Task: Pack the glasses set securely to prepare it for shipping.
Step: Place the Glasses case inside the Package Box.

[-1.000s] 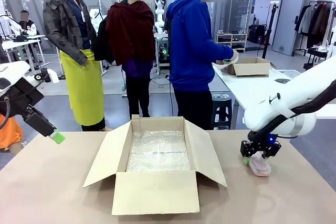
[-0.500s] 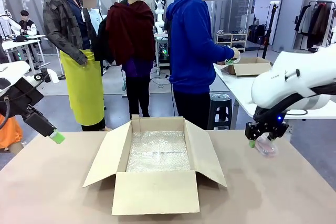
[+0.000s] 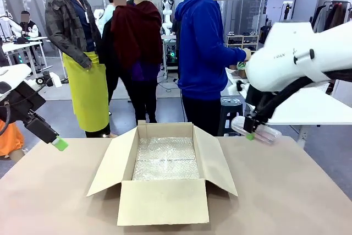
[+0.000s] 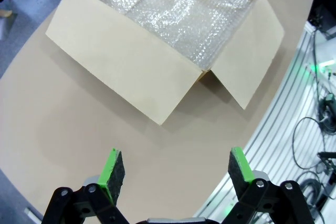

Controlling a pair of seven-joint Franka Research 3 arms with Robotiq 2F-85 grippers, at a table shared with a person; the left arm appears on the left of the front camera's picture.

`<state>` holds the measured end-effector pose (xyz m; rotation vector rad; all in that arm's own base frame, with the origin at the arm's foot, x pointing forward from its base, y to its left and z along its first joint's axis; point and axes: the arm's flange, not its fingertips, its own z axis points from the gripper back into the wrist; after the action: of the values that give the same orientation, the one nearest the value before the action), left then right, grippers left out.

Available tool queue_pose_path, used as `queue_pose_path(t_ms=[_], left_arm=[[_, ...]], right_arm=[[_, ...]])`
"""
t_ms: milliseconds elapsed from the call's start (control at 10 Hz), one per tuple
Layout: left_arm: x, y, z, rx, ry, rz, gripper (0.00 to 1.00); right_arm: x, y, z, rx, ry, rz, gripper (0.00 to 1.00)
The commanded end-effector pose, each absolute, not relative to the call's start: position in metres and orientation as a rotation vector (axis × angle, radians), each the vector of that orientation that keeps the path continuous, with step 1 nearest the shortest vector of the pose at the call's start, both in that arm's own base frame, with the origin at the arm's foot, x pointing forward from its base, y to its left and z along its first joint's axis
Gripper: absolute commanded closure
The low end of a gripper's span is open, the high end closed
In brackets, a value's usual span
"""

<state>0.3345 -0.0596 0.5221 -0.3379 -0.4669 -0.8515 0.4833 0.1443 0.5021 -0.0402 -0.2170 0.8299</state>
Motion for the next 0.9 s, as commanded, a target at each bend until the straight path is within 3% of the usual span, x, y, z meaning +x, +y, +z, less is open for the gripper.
queue_pose_path(t_ms=[0,400,800], left_arm=[[0.334,-0.058,0.523,-0.361,-0.471,-0.861,0.0],[0.334,-0.058,0.523,-0.361,-0.471,-0.861,0.0],[0.334,-0.058,0.523,-0.361,-0.471,-0.861,0.0]], right_arm=[[0.5,0.18,0.52,-0.054,-0.269,1.349,0.59],[0.552,0.315,0.51,-0.17,-0.21,1.56,0.59],[0.587,0.395,0.449,-0.174,-0.252,1.589,0.59]])
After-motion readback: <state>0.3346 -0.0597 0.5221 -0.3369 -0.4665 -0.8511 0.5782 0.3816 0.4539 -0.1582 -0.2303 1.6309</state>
